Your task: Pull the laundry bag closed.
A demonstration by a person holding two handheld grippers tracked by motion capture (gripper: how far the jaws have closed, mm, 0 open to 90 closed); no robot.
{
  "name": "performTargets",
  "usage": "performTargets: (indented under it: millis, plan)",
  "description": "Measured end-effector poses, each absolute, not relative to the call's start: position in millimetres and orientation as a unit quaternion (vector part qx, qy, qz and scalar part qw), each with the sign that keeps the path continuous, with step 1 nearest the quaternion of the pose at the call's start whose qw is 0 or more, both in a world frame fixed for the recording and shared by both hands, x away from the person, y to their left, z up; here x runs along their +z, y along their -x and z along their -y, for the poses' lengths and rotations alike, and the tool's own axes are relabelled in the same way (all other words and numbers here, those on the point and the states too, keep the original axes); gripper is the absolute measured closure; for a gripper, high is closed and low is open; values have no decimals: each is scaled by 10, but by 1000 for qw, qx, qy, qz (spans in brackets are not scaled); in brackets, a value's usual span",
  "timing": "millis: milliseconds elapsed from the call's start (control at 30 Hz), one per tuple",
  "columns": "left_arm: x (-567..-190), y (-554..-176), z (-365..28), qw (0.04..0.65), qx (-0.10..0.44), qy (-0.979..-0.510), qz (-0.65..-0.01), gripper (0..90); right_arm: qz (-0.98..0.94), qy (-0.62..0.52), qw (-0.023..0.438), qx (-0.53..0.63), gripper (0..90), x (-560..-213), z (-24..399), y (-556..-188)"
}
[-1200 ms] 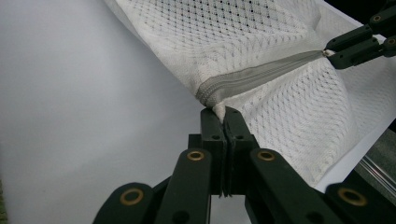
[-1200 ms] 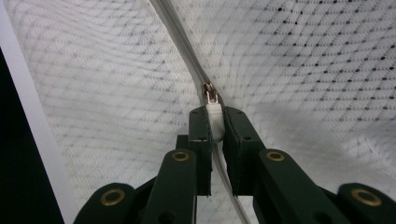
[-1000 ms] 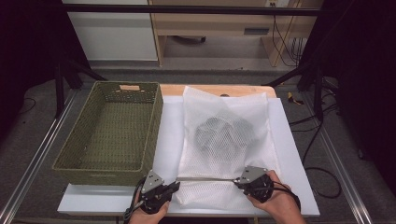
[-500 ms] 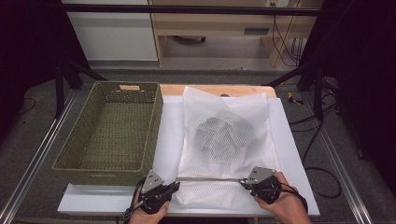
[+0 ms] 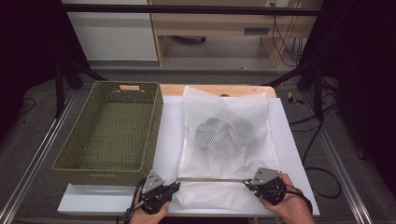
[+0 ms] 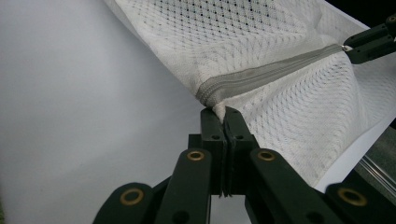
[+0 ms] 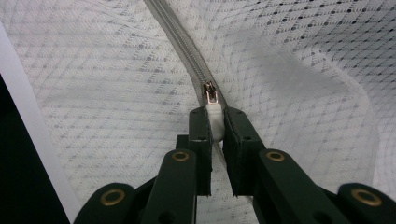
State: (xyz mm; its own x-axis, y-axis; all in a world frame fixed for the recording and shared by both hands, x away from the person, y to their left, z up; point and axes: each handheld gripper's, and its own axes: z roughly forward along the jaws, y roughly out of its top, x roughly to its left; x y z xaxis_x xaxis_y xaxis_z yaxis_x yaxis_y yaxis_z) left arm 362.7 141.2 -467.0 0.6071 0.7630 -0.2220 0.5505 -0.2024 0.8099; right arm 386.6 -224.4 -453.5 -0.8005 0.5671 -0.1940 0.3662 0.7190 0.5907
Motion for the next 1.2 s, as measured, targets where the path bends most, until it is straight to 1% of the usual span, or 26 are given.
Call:
performTargets:
  millis: [1200]
  plan:
    - [-4651,-3617,-1397,465,117,-768,-425,888,-902,-275,189,274,819,-4523,2472,-3803]
